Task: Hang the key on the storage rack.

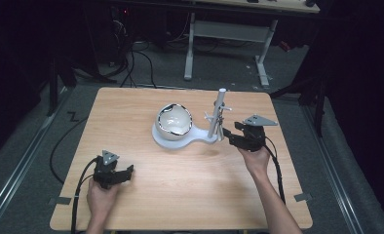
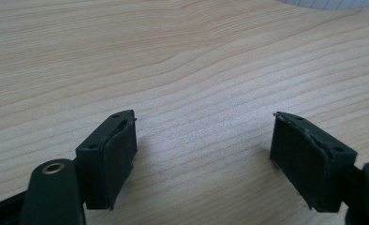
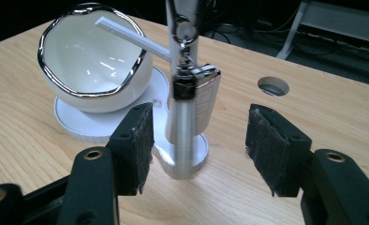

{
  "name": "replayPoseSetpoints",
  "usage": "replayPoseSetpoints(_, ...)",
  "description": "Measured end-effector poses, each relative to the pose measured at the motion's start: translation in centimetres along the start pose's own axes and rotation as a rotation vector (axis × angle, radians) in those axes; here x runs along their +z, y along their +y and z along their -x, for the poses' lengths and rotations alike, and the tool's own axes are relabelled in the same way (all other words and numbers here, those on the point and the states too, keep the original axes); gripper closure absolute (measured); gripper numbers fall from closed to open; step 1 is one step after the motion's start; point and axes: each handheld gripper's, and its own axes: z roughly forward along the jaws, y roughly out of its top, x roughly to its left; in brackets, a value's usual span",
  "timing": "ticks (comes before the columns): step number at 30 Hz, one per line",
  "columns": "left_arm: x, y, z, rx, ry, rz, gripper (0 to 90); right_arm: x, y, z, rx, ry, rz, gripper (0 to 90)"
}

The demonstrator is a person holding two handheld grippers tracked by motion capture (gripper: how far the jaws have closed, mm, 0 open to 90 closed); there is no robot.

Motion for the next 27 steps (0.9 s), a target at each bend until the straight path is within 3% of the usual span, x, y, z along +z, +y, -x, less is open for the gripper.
replayPoseSetpoints(13,0.0,0.0,0.0,0.0,0.0,0.0,23.3,-2.1,-1.3,1.5,0.063,-0.022,0.026,46.6)
replayPoseSetpoints(27,0.0,0.0,0.0,0.001,0.001,0.0,23.3,-3.3,-2.1,2.0,0.081,-0.028,0.047,47.4)
